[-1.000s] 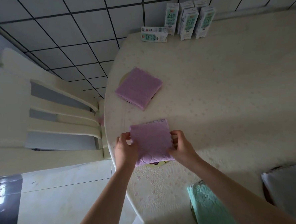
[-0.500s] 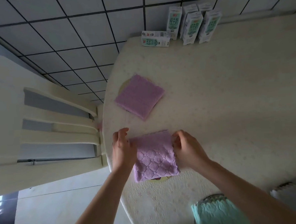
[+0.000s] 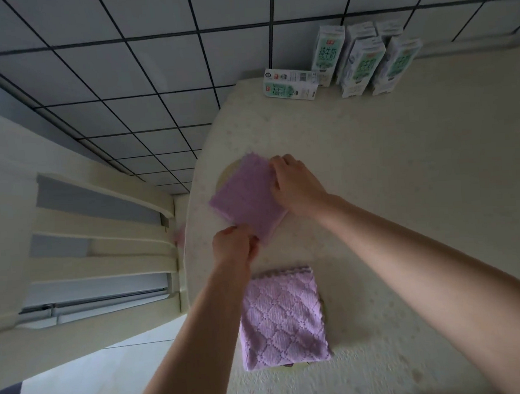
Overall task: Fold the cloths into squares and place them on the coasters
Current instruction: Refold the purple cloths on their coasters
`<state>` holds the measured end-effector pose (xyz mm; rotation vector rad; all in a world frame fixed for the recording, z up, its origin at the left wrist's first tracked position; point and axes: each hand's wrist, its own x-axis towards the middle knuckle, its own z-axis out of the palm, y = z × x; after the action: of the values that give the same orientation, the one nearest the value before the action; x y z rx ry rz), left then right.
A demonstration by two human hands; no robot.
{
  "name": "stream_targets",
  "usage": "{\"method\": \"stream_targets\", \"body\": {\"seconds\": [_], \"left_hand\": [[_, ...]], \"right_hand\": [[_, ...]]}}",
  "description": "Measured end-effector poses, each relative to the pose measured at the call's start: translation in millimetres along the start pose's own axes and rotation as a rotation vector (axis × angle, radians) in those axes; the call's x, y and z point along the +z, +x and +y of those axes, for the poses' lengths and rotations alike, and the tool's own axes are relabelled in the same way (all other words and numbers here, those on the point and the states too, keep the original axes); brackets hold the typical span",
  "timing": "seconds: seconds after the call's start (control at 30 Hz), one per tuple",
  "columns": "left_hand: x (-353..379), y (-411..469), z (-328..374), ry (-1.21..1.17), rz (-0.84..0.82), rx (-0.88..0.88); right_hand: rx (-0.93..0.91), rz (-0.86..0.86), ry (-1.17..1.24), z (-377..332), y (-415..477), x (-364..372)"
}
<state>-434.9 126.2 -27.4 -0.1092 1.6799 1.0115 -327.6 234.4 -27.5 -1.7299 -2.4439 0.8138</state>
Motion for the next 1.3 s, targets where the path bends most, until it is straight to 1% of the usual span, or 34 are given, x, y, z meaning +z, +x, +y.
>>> {"method": "stream_targets", "body": {"seconds": [0.13, 0.2, 0.27, 0.4, 0.53, 0.63, 0.7, 0.77, 0.9, 1.03, 1.1, 1.2, 1.3], "left_hand": [[1, 0, 5, -0.146, -0.066, -0.081], [1, 1, 6, -0.147, -0.077, -0.081], [0, 3, 5, -0.111, -0.065, -0.058], [-1, 11, 2, 0.003, -0.016, 0.063], [2, 11, 5, -0.128, -0.089, 0.05], [4, 11, 8, -0.186, -0.15, 0.056], [4, 12, 11, -0.206, -0.183, 0.074], [3, 15, 15, -0.197, -0.215, 0.106], [-1, 25, 28, -0.099, -0.278, 0.205], [-1, 41, 51, -0.012, -0.258, 0.304], [-1, 51, 60, 0.087, -0.246, 0.343], [2, 59, 68, 0.326, -0.195, 0.427], [4, 60, 68, 0.499, -0.123, 0.56]], "right_hand": [[0.198, -0.026, 0.197, 5, 29, -4], [0.252, -0.062, 0.226, 8, 39, -9], [0.275, -0.116, 0.261, 9, 46, -15], [0.285, -0.215, 0.285, 11, 54, -20], [0.318, -0.324, 0.301, 8, 59, -26], [0.325, -0.416, 0.22, 6, 61, -29], [0.334, -0.432, 0.208, 6, 62, -27], [0.325, -0.41, 0.275, 4, 61, -27], [0.346, -0.283, 0.483, 6, 55, -30], [0.441, -0.183, 0.723, 17, 37, -21], [0.472, -0.146, 0.78, 19, 22, -9], [0.492, -0.067, 0.827, 15, 0, 9], [0.455, 0.051, 0.809, 11, -13, 20]]}}
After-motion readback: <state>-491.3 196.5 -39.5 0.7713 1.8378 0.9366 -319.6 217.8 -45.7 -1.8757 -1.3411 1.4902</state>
